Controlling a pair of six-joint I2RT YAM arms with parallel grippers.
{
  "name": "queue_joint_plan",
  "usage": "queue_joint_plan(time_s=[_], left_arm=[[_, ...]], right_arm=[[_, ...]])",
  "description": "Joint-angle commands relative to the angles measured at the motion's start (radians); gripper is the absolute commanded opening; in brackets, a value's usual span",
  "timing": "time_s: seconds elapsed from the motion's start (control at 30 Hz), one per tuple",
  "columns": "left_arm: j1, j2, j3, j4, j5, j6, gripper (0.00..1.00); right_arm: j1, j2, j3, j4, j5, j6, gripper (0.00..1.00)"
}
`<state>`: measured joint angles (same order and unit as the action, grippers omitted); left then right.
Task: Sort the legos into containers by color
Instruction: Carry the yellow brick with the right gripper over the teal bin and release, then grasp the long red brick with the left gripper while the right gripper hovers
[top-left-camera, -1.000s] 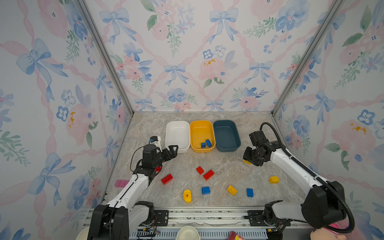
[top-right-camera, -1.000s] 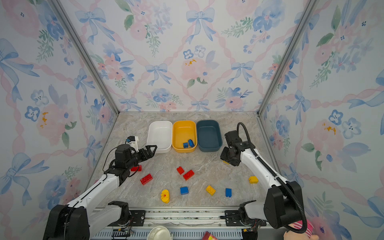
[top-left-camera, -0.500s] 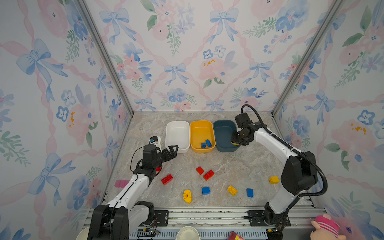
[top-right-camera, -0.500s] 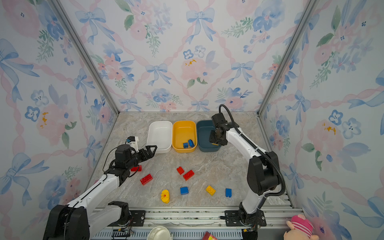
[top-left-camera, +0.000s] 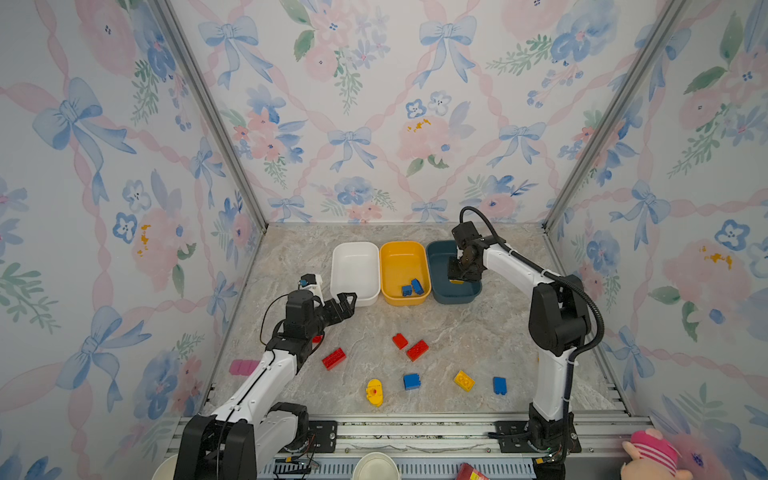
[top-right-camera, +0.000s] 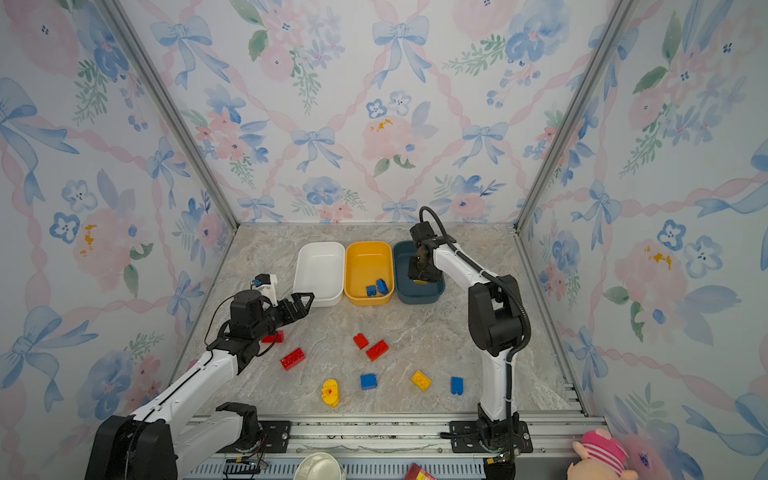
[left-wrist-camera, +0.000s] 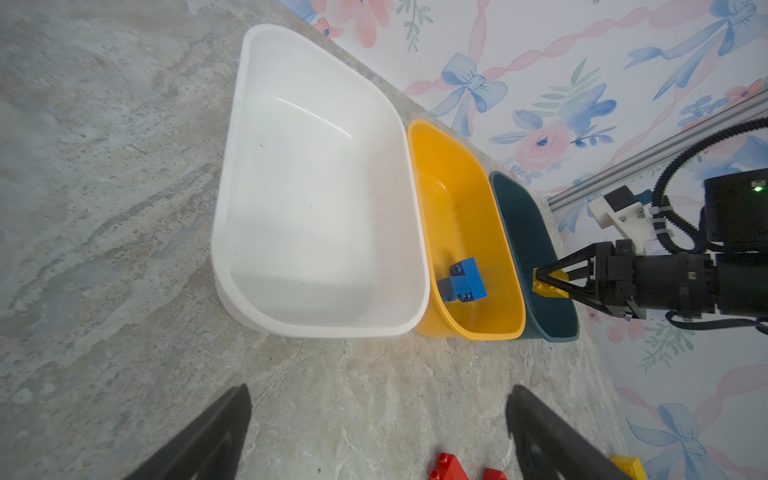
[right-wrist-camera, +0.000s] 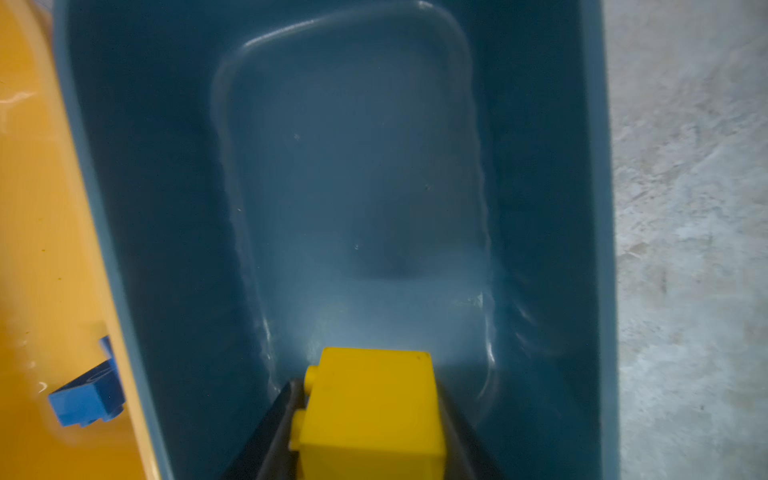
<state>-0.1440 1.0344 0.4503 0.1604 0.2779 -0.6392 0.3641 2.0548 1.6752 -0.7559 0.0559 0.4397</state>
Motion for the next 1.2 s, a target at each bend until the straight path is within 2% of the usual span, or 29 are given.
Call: queue_joint_plan(time_s=[0.0,0.17,0.27,0.6,0.87,1.17], left_arm=[[-0.005,-0.017,-0.005,-0.047,-0.026,0.015,0.98],[-0.014,-0.019,0.001,-0.072,-0.051,0.018,0.97],[-0.020,-0.018,0.014,-0.102,-0.075,0.020,0.97],[-0.073,-0.019,0.103,-0.324,-0.236,-0.011,0.93],[-0.094,-0.001,0.260,-0.643,-0.389,-0.066,0.86],[-0.093,0.115,0.378,-0.900,-0.439,-0.139,0.82]], right_arm=[[0.013,0.025,0.038,-0.016,-0.013,-0.019,0.44],[0.012,0.025,0.042,-0.022,-0.021,-0.023,0.59],[0.013,0.016,0.042,-0.023,-0.023,-0.025,0.64],[0.016,-0.052,0.008,-0.020,-0.047,-0.016,0.67],[0.018,-0.160,-0.065,-0.043,-0.083,-0.021,0.74],[0.030,-0.264,-0.139,-0.067,-0.140,-0.035,0.82]])
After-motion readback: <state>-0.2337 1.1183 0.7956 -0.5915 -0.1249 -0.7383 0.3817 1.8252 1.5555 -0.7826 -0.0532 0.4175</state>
